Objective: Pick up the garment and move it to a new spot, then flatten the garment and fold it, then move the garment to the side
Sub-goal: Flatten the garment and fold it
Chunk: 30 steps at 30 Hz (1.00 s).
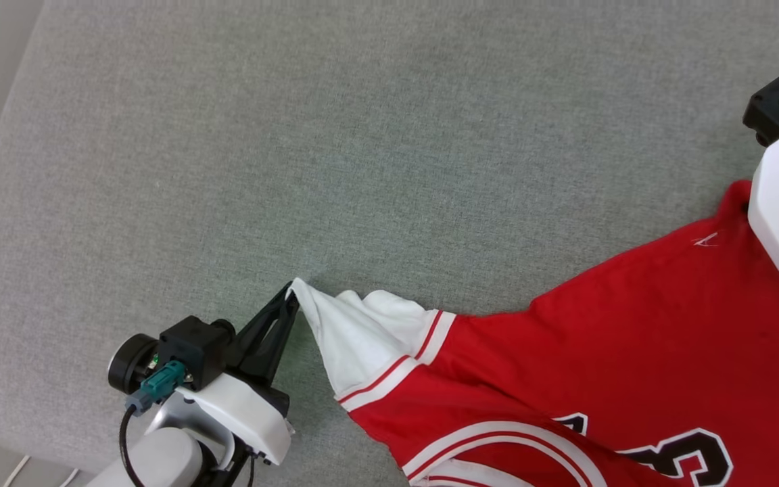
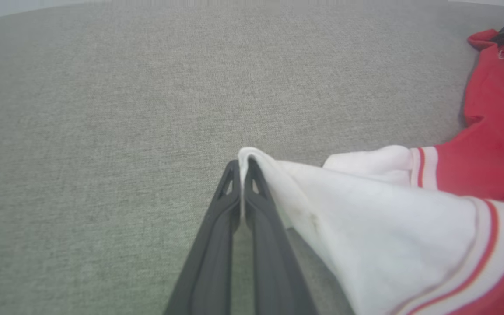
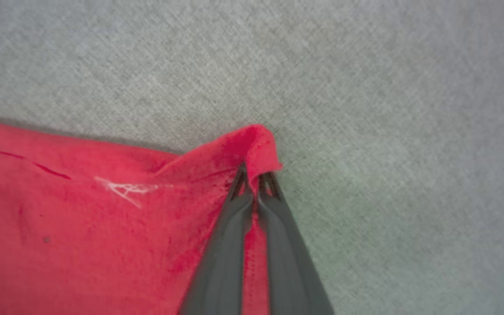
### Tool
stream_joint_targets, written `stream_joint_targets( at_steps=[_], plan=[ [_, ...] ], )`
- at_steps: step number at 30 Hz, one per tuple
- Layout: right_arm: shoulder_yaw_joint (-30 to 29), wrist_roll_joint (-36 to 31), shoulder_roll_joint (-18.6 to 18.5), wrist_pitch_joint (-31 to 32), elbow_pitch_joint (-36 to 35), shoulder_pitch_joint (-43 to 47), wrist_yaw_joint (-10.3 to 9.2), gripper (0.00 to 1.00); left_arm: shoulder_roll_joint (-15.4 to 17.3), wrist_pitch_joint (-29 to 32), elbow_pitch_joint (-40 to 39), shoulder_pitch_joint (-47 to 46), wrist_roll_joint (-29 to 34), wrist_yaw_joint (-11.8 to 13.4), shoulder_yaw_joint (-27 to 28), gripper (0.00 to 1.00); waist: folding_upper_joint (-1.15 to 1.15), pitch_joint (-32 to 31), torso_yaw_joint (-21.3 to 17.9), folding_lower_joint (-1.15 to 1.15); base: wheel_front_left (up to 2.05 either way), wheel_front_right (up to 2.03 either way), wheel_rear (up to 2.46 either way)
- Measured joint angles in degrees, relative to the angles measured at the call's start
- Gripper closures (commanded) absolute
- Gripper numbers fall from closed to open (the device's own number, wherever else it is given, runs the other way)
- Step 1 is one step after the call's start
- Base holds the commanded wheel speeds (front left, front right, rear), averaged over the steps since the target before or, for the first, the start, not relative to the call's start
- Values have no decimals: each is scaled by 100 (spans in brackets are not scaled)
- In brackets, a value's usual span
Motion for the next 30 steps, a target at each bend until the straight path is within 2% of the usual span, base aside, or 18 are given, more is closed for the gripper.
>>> stream_joint_targets(
  at_steps=[11, 18, 22, 30],
  plan=[
    [-43, 215, -153, -1441, -226, 36, 0, 100, 259, 114, -170, -404, 158, -25, 135, 100, 0, -765, -231, -1, 0, 0, 0],
    [-243, 115, -101, -2186, -393, -100, 0, 100, 354, 296, -350, -1274, 189, -100, 458, 100, 0, -1008, -629, -1, 0, 0, 0],
    [-527, -163, -9, -2550, -369, -454, 0, 100, 390, 436, -389, -1953, 191, -179, 686, 100, 0, -978, -846, -2, 0, 0, 0],
    [-1444, -1195, 838, -3227, 116, -1539, 0, 100, 223, 804, -178, -3886, 166, -399, 1099, 100, 0, -481, -1086, -1, 0, 0, 0]
  ],
)
